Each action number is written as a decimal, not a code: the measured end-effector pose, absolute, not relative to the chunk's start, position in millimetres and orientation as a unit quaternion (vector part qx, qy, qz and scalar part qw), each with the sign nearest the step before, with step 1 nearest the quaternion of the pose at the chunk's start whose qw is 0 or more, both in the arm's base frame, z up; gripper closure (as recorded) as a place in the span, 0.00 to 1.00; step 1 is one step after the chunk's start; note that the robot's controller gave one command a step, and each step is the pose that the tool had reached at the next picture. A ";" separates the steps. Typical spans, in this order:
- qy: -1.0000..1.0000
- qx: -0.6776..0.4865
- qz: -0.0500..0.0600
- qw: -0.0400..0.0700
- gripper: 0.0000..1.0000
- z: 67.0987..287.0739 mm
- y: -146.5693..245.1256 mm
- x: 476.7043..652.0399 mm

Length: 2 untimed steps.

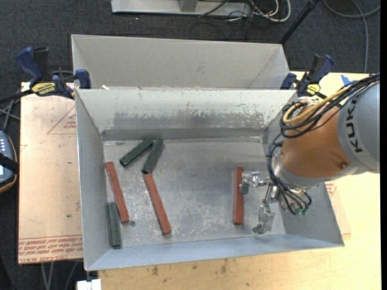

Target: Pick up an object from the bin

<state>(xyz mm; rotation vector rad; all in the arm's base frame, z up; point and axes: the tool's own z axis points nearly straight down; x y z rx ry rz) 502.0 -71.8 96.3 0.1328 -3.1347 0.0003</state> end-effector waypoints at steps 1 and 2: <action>-0.989 0.145 0.000 -0.002 0.00 91.3 -32.4 508.6; -0.987 0.162 0.001 -0.007 0.00 72.9 -11.7 491.5</action>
Offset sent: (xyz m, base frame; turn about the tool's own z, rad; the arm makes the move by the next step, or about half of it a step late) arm -0.0152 0.0612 -0.0263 -0.2416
